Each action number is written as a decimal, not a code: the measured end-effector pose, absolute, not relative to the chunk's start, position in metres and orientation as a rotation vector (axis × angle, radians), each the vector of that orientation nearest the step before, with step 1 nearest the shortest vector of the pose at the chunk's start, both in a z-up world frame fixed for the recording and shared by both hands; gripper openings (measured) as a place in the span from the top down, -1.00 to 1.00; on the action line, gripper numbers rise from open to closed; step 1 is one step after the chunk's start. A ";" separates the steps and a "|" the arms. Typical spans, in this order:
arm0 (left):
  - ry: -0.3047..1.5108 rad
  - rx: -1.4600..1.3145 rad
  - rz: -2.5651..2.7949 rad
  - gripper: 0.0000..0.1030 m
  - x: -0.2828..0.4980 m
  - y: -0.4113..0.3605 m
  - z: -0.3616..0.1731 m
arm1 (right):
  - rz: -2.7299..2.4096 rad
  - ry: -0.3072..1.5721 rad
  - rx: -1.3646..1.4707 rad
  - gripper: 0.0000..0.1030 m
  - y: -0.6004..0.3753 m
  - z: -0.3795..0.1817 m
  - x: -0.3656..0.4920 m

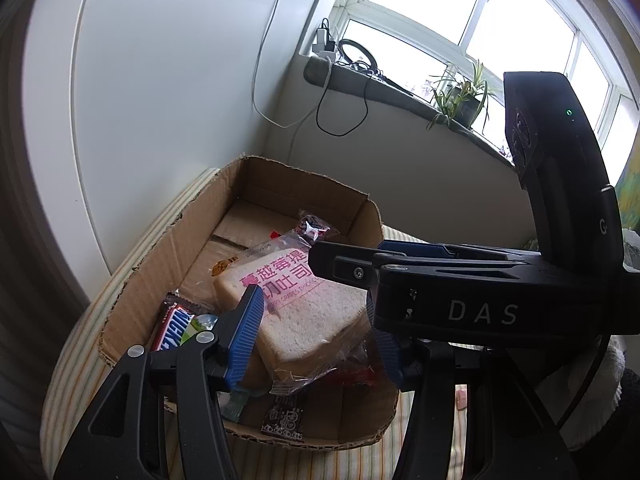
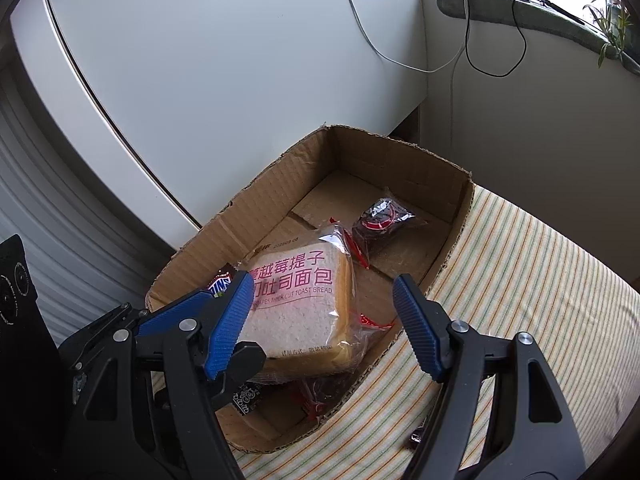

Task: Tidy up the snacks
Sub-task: 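Lower the toast bag into the box and open right gripper, then withdraw both open grippers from the box toward the remaining snacks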

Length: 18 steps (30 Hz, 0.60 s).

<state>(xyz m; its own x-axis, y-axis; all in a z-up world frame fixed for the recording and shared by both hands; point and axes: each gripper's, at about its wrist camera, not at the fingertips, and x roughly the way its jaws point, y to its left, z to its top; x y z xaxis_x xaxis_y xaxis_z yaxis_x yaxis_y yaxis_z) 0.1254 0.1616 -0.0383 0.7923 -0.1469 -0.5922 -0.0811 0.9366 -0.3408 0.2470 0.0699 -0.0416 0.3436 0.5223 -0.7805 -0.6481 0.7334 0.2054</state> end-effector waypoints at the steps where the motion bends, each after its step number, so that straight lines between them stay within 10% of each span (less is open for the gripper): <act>1: 0.660 -0.364 -0.035 -0.02 0.124 0.162 -0.038 | 0.758 0.949 -0.150 -0.47 0.069 -0.041 0.247; 18: 0.649 -0.350 -0.018 -0.15 0.102 0.153 -0.024 | 0.680 0.871 -0.127 -0.70 -0.006 -0.016 0.230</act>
<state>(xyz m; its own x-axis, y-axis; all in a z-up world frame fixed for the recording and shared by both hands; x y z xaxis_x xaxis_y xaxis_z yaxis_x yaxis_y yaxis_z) 0.1017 0.1528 -0.0239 0.7984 -0.1251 -0.5890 -0.0922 0.9412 -0.3249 0.2302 -0.0062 -0.0164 0.4500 0.4984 -0.7410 -0.5979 0.7845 0.1645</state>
